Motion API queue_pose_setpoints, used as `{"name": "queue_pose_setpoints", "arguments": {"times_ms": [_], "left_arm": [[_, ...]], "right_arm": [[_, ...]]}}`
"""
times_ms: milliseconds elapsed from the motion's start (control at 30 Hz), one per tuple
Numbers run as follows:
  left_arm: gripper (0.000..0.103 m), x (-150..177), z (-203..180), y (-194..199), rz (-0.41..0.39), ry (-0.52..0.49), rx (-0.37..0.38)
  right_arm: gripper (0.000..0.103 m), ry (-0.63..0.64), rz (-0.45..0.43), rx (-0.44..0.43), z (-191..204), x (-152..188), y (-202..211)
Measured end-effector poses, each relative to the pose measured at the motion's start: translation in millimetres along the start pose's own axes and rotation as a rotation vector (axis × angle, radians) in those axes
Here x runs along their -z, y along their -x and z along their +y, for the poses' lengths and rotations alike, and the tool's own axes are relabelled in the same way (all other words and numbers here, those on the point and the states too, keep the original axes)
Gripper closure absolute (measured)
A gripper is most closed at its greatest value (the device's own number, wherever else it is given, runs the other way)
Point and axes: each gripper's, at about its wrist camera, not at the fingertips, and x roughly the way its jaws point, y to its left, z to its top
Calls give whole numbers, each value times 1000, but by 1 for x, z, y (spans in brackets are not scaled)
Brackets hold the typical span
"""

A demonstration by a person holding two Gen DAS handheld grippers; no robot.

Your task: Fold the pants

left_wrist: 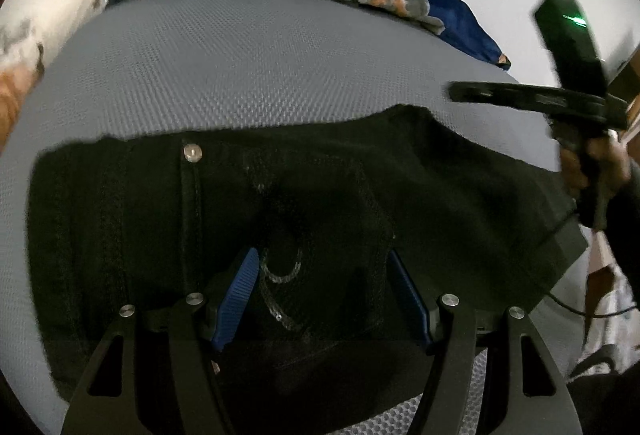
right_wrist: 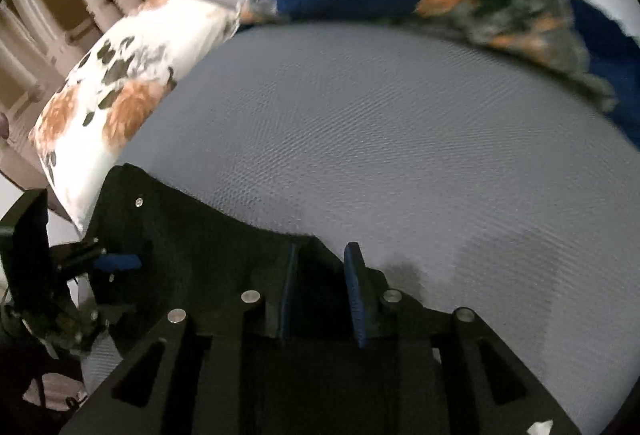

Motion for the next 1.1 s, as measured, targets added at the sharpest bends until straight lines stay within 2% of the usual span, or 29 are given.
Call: {"name": "queue_pose_setpoints", "arguments": {"times_ms": [133,300,400,533,833,1100], "left_arm": [[36,-11,-31,9,-44,-108,-7],[36,-36,-81,-9,-36,-260,44],[36,-45,-109,-30,-14,-313,102],[36,-48,-123,-52,27,-343,127],[36,-67,-111,-95,42,-283,58],[36,-68,-114,-98,26,-310,24]], "right_arm": [[79,-48,-10,94,-12,36,40],[78,-114,6,242,-32,86,56],[78,-159,6,251,-43,105,60],[78,-206,2,265,-54,119,64],[79,-232,-17,340,-72,124,44],[79,-261,-42,341,-83,113,38]]}}
